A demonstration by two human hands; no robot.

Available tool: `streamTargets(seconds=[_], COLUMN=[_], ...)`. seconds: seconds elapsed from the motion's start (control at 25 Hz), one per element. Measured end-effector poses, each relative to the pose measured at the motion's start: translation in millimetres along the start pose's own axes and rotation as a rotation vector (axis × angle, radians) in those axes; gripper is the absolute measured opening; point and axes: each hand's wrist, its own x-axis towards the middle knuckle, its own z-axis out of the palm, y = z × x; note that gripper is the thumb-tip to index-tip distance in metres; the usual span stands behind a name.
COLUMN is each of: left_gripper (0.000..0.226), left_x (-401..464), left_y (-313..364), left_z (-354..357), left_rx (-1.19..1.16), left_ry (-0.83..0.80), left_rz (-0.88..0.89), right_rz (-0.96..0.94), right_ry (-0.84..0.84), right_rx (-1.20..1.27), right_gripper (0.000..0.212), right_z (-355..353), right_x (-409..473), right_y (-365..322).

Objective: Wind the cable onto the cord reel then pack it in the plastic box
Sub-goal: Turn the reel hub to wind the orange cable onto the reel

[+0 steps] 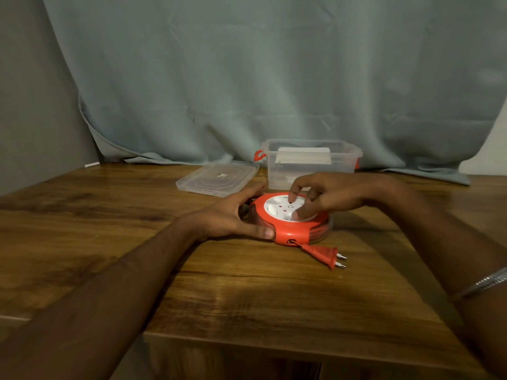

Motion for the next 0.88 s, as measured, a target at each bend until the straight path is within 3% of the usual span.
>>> streamTargets(seconds=[0.16,0.44,0.64,0.88], left_gripper=[0.139,0.132,0.133,0.125], left_x=[0,2,2,2], left_y=[0,0,-2,0], left_z=[0,2,1,1], left_rx=[-0.02,-0.018,-0.017,-0.03], left_ry=[0.002,0.029,0.052,0.018], left_rz=[0.002,0.042,0.047,0.029], right_rz=[-0.037,0.009,0.172,0.258], right_ry=[0.172,0.346,0.447,0.55], right_rx=[-0.089,-0.105,-0.14,-0.326], right_gripper=[0.035,0.057,0.075,0.057], right_z=[13,22,30,45], right_x=[13,17,24,37], right_y=[4,8,-4,-21])
